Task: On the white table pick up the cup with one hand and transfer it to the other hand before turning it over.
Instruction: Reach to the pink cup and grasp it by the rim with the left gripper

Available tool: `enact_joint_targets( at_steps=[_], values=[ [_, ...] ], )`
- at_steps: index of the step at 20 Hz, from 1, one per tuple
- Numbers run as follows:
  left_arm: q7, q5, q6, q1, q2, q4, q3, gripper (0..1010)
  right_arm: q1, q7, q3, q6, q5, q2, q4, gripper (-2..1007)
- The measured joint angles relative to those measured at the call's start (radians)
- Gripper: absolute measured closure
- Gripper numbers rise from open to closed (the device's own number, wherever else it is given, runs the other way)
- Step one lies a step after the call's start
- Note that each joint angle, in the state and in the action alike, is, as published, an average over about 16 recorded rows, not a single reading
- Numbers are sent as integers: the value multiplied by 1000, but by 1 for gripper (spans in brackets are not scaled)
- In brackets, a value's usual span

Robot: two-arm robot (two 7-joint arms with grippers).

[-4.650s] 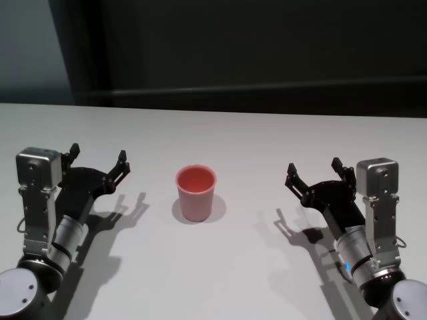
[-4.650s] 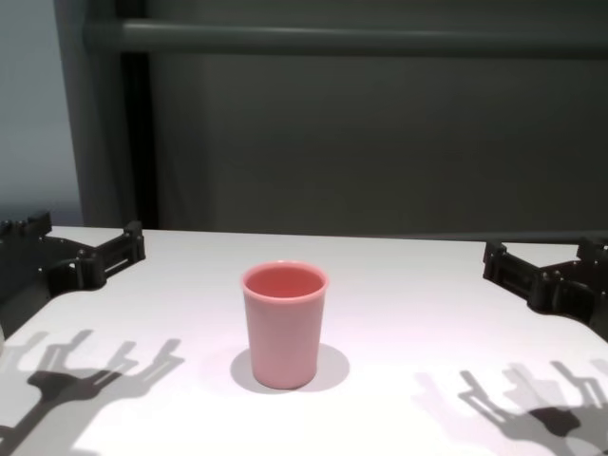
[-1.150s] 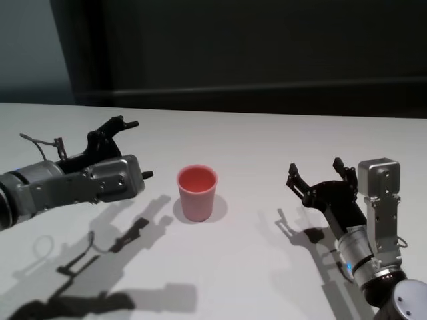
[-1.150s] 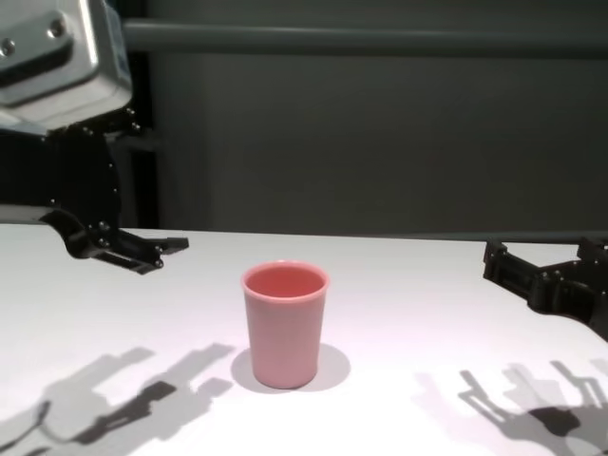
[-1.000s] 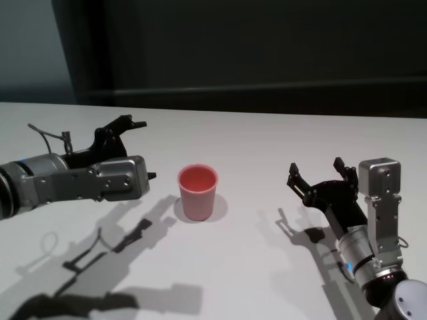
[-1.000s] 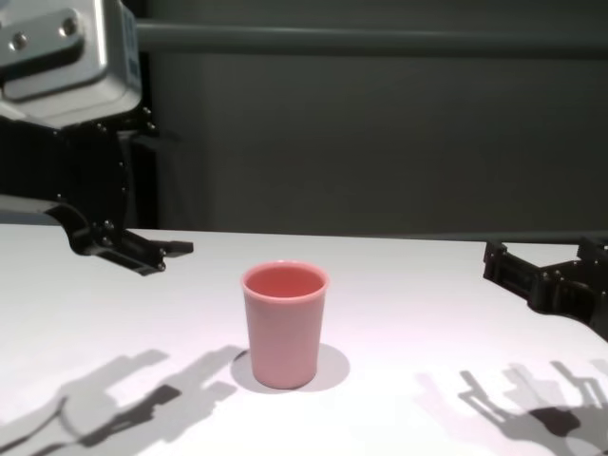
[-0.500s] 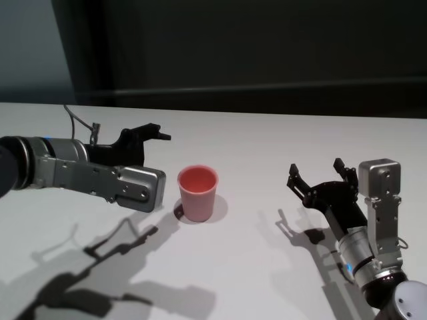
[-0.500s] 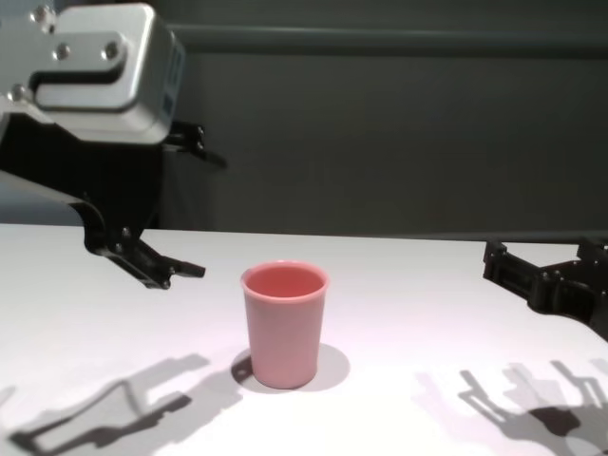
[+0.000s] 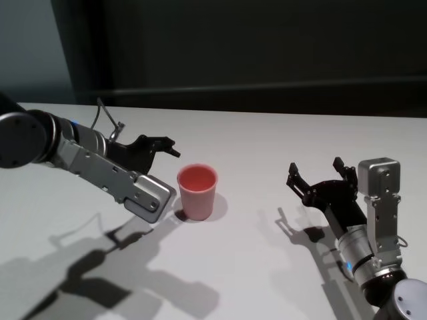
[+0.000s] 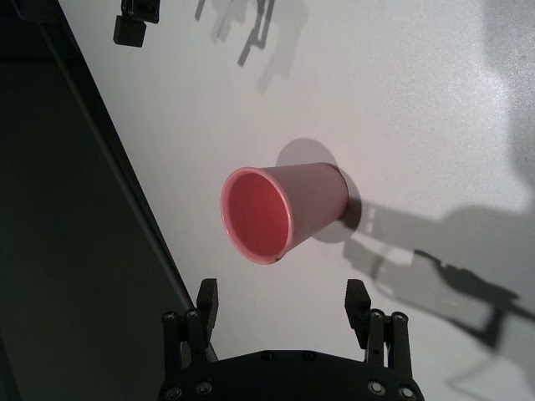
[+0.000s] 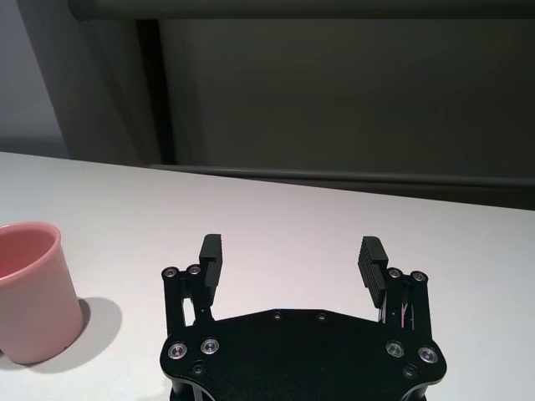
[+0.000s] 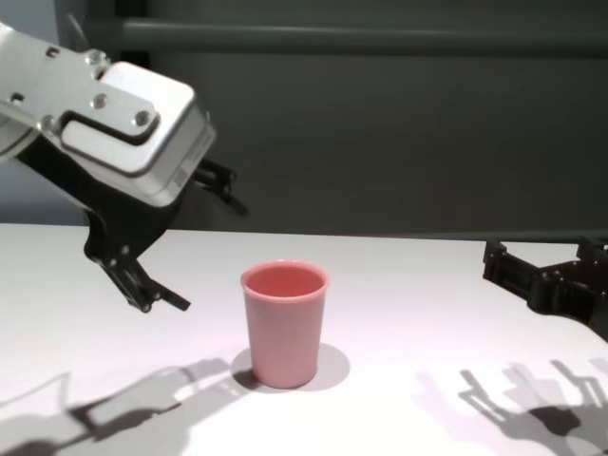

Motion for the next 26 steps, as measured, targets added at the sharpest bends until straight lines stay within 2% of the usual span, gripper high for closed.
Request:
enact_joint_targets(
  at_steps=[6, 13, 20, 26],
  values=[
    [-72, 27, -56, -92, -42, 58, 71, 9, 0, 0, 0, 0, 0, 0, 0, 3],
    [-132, 37, -114, -176, -99, 135, 138, 9, 0, 0, 0, 0, 0, 0, 0, 3],
    [-175, 47, -152, -235, -144, 206, 195, 9, 0, 0, 0, 0, 0, 0, 0, 3],
    [-193, 56, -165, -263, -169, 250, 232, 9, 0, 0, 0, 0, 0, 0, 0, 3]
  ],
)
